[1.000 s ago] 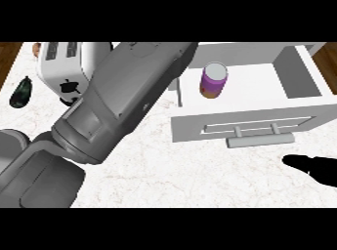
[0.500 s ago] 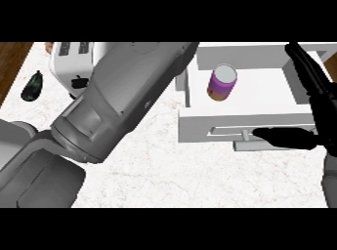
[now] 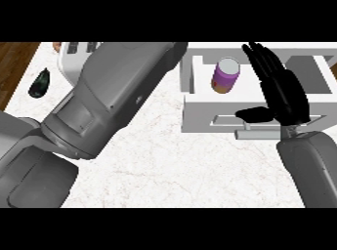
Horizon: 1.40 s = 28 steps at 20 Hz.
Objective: Pick up the can, place it into the drawer and close the drawer
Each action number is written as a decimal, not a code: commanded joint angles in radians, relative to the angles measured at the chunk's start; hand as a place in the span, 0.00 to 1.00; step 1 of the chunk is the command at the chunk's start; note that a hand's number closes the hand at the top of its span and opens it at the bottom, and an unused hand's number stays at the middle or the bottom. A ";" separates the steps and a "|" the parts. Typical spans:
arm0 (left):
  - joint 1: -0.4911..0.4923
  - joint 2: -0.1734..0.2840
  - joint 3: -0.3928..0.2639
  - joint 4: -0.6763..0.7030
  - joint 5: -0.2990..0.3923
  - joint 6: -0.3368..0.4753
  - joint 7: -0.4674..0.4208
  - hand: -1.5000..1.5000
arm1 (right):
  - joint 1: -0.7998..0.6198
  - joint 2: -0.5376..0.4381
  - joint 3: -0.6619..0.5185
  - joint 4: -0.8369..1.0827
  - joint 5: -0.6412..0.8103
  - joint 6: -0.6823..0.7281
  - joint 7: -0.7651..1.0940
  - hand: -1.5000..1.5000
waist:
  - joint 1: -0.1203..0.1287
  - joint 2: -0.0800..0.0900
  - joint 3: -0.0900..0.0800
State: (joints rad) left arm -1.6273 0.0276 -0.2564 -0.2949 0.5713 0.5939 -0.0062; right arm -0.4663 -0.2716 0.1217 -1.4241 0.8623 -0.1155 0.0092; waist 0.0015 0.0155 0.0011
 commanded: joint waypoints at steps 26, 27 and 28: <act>0.248 0.222 -0.048 -0.352 -0.077 -0.083 0.188 0.00 | -0.641 0.071 -0.193 1.023 0.220 -0.568 -0.077 0.00 | 0.105 0.002 0.000; 0.232 0.192 -0.050 -0.356 -0.074 -0.061 0.205 0.00 | -0.680 0.077 -0.188 1.043 0.240 -0.567 -0.039 0.00 | 0.113 0.005 0.000; 0.272 0.213 -0.049 -0.372 -0.074 -0.078 0.187 0.00 | -0.684 0.056 -0.202 1.044 0.223 -0.565 -0.069 0.00 | 0.116 0.006 0.000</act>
State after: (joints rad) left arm -1.3945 0.2229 -0.2996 -0.6197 0.4999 0.5264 0.1684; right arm -1.0653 -0.1873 -0.0509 -0.4350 1.0857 -0.6404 -0.0555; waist 0.0986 0.0169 0.0019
